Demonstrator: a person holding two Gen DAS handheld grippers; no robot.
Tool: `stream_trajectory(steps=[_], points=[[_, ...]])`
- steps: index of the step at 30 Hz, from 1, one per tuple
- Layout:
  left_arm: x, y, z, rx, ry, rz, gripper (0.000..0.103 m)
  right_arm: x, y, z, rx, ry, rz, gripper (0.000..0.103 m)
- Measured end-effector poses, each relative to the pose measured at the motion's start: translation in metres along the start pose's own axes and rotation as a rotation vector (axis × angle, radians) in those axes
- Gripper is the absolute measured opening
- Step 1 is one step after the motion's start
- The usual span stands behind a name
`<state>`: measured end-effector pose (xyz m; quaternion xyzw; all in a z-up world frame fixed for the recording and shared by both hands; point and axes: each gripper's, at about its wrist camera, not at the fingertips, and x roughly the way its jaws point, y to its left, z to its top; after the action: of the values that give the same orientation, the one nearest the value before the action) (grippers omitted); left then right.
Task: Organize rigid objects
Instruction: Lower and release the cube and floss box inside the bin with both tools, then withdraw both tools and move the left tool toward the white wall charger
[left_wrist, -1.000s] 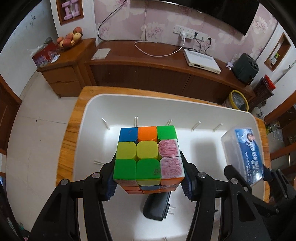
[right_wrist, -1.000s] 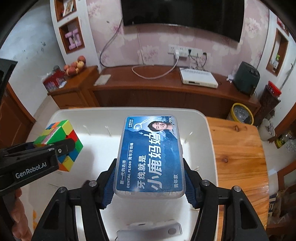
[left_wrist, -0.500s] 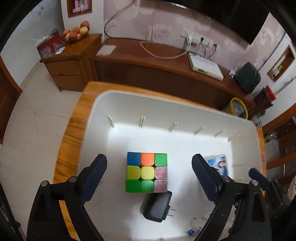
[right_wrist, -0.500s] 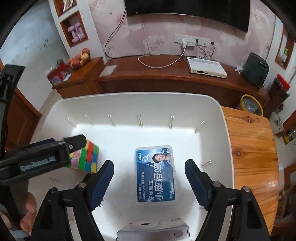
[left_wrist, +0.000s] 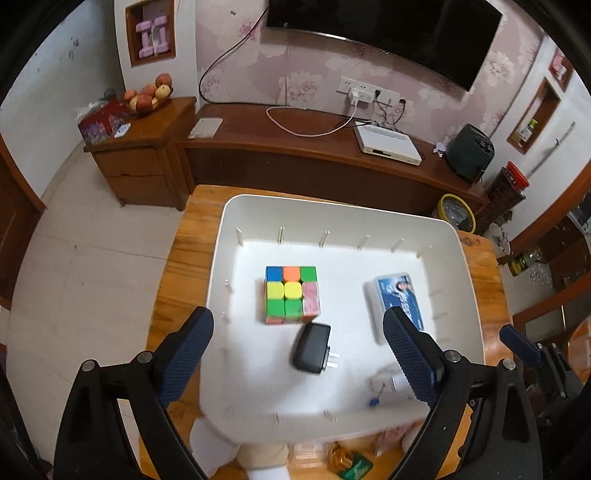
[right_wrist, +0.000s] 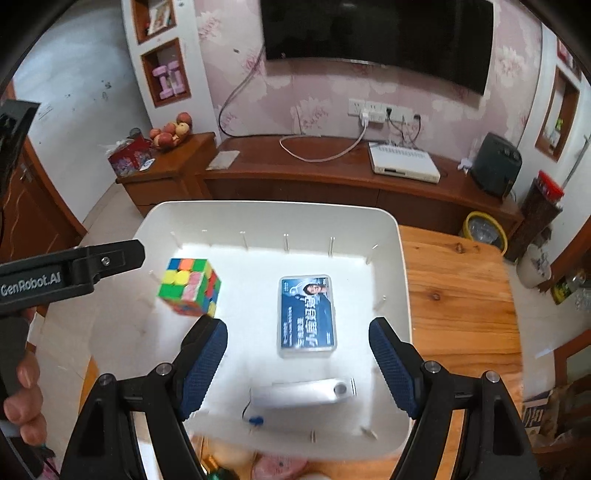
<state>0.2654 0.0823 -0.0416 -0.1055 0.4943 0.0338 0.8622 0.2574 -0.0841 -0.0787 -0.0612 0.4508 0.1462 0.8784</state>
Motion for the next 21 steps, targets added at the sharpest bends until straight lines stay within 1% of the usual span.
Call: stream_trajectory(steps=[9, 13, 17, 21], points=[[-0.067, -0.02, -0.034, 0.068, -0.05, -0.043, 0.094, -0.07, 0.01, -0.029, -0.029, -0.069, 0.016, 0.08], [-0.097, -0.03, -0.048, 0.103, -0.092, -0.052, 0.094, -0.101, 0.014, -0.041, -0.041, -0.106, 0.025, 0.08], [-0.12, -0.039, -0.064, 0.129, -0.128, -0.055, 0.094, -0.126, 0.015, -0.054, -0.047, -0.132, 0.03, 0.08], [-0.134, -0.045, -0.081, 0.14, -0.133, -0.074, 0.094, -0.145, 0.013, -0.071, -0.061, -0.147, 0.027, 0.08]])
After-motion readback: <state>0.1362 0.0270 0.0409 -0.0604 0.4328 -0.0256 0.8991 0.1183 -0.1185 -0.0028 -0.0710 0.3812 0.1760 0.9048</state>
